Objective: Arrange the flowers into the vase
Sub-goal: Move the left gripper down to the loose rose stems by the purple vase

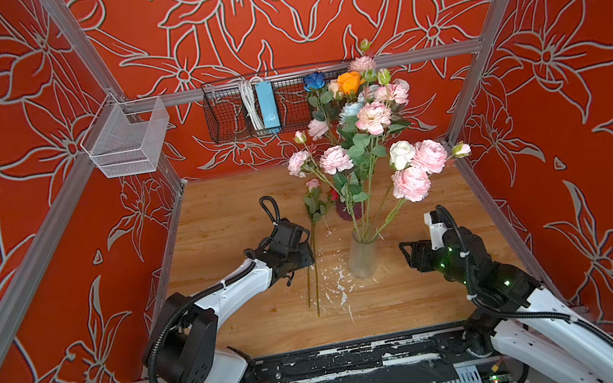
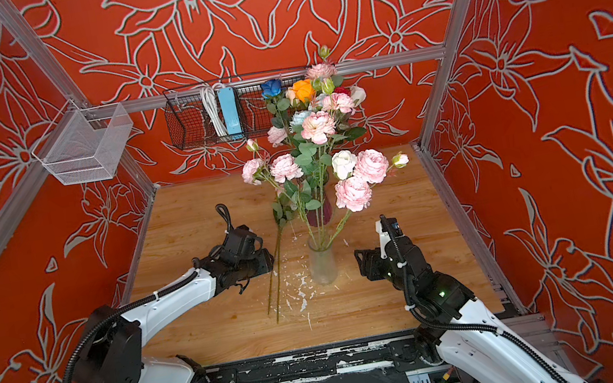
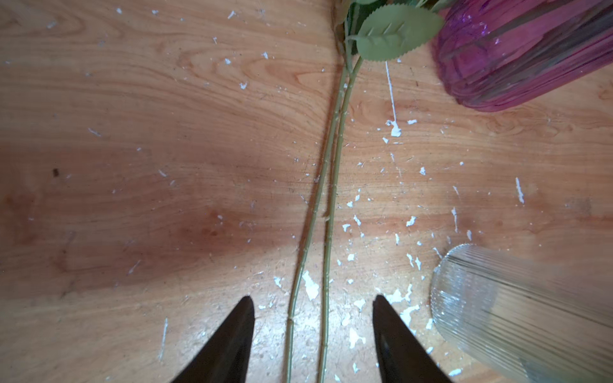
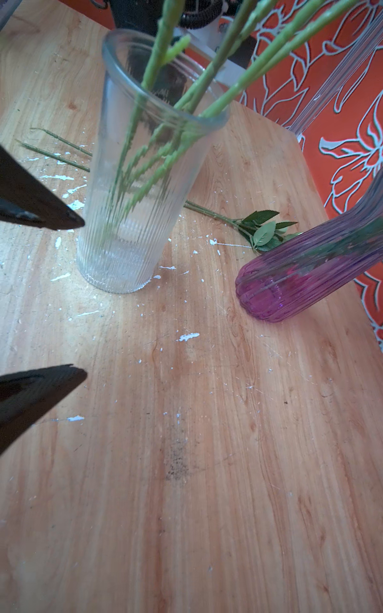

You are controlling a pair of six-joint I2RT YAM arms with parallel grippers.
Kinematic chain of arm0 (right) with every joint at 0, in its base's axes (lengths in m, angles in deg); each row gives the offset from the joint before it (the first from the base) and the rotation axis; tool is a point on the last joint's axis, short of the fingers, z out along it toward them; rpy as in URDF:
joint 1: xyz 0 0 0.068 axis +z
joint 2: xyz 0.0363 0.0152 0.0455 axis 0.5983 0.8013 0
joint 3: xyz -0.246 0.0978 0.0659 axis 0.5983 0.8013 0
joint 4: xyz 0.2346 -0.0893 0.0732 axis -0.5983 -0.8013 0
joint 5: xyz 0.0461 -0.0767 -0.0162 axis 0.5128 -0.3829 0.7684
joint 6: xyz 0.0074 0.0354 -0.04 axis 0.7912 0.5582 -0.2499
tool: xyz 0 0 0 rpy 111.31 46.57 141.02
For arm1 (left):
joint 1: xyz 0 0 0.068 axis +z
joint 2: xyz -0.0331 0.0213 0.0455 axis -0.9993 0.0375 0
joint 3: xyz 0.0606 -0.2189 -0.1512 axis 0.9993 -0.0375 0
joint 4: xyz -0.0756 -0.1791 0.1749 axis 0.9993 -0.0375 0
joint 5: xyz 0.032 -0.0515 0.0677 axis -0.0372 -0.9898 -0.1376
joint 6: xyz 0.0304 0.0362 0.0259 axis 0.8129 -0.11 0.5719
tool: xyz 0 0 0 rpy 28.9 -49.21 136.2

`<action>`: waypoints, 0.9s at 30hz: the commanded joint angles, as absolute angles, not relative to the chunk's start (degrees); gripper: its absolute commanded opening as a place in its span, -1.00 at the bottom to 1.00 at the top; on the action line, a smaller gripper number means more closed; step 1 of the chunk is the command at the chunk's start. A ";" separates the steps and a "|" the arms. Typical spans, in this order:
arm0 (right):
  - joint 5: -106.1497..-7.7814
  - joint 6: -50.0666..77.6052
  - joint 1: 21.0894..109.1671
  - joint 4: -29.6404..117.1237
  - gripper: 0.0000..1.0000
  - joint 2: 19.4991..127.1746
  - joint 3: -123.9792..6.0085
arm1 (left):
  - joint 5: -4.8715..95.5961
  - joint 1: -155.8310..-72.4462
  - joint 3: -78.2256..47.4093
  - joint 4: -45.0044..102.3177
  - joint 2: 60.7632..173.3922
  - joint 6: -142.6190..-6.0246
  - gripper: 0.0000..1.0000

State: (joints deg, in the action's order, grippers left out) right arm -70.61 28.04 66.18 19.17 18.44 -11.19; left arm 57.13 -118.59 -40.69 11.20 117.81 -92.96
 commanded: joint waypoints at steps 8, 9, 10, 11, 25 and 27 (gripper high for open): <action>-68.71 28.48 65.52 18.38 0.33 20.92 -13.66 | 56.93 -118.43 -40.20 1.78 117.83 -94.99 0.07; -68.67 28.54 65.57 18.85 0.33 21.01 -13.36 | 56.37 -118.43 -40.61 0.37 117.43 -95.51 0.06; -68.59 28.67 65.54 19.50 0.33 21.41 -13.16 | 55.06 -118.59 -41.75 -0.25 116.84 -96.13 0.05; -68.45 28.76 65.53 19.98 0.33 22.03 -13.09 | 53.47 -118.74 -43.13 -0.13 116.17 -96.65 0.03; -68.13 29.82 65.48 22.85 0.32 26.18 -12.68 | 48.56 -123.10 -46.79 -0.03 118.41 -99.38 -0.13; -68.58 29.82 65.49 22.40 0.32 25.38 -12.25 | 48.58 -123.56 -47.26 -1.32 117.61 -100.30 -0.15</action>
